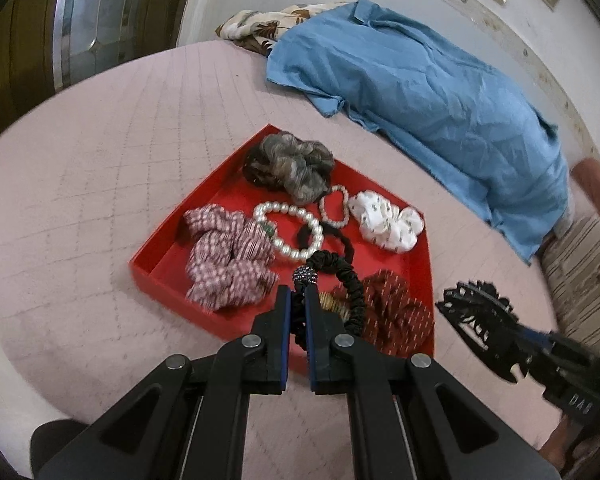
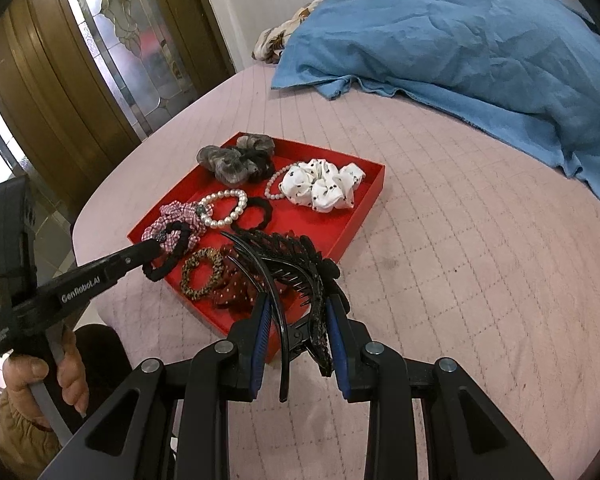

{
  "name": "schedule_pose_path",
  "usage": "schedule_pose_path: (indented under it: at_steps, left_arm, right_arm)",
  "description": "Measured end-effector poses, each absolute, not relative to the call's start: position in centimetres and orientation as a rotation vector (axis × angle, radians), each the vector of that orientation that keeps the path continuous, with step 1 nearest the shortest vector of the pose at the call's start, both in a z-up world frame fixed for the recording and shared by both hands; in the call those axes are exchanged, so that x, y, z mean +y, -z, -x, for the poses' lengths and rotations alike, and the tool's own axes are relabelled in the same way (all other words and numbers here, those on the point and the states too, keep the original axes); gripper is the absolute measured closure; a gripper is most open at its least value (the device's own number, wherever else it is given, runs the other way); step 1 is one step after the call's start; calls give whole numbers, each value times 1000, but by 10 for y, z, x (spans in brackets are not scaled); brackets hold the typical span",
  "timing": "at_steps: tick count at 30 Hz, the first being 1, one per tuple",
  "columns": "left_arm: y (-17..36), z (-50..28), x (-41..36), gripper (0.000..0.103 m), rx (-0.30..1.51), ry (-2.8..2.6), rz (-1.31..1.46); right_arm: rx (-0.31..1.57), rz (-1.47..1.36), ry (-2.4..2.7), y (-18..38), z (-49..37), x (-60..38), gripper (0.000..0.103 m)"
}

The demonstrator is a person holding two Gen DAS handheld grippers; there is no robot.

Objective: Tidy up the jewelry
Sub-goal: 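Carry the hair tie and claw clip into the red tray and open both tools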

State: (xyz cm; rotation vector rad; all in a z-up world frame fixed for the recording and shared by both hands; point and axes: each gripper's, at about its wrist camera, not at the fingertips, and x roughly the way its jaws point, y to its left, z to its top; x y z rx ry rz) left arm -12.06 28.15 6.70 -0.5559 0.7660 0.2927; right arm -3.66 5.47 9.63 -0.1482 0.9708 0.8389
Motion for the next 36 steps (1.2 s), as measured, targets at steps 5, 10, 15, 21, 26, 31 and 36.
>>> schedule_pose_path:
  at_steps: [5,10,15,21,26,31,36]
  left_arm:
    - [-67,96,299,97,727,-253,658]
    - [-68,70,310,97,700,-235,669]
    - [-57,64,313,97,704,-216,665]
    - [-43,66,306,97,735,-157,669]
    - [-36,63,302,97,763,-133,653]
    - [-31,61,296,97,784,-113,630]
    - [-26,57,292,97,796,-94,629]
  right_arm:
    - [956,135,-811,-104,23,61,73]
    - [943,144,-790,-111,8,76,73]
    - [939,174,-780,-107,-5,100,73]
    - [973,222,-747,-85,-24,126,73]
    - [1007,247,-728,-67,-35,143,73]
    - [1024,282,-718,-54,-39,158,73]
    - [1016,320,-706,-50,-37,166,73]
